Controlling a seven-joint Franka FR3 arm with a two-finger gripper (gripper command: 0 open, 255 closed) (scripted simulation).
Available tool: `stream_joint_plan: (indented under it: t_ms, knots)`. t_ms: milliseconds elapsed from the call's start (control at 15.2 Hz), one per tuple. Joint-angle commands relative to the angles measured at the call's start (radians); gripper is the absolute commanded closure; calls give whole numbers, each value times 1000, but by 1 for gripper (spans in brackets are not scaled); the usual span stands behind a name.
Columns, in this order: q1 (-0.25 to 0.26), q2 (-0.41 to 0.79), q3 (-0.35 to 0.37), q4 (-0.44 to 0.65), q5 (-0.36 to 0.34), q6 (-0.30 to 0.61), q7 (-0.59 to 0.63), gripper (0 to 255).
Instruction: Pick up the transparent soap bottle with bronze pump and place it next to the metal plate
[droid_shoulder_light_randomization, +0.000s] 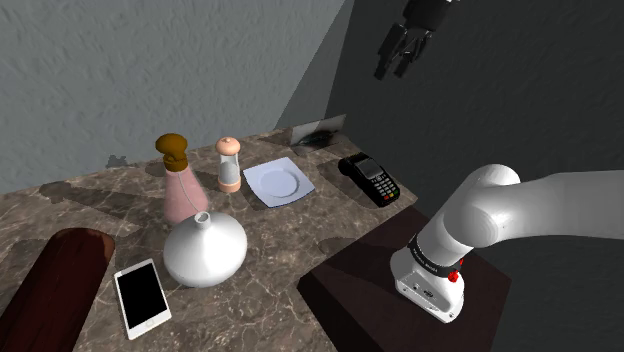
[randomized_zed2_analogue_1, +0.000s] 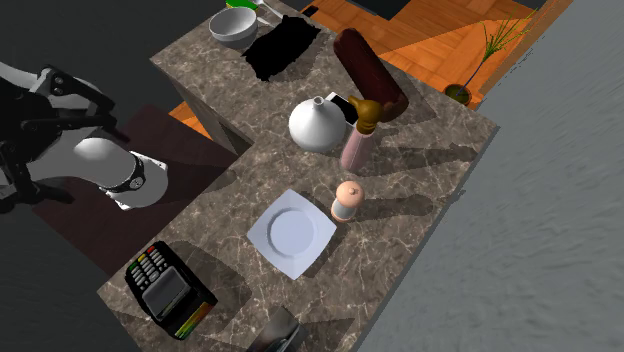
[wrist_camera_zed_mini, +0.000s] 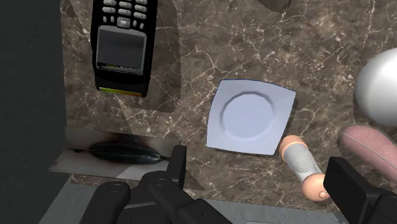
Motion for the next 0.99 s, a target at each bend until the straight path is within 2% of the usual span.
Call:
stream_joint_plan:
  t_ms: [0, 528, 924]
  knots:
    - [0, 0, 0, 0, 0, 0, 0, 0]
    - [36, 123, 181, 7, 81, 121, 183, 0]
    - [50, 264, 313, 65, 108, 210, 323, 0]
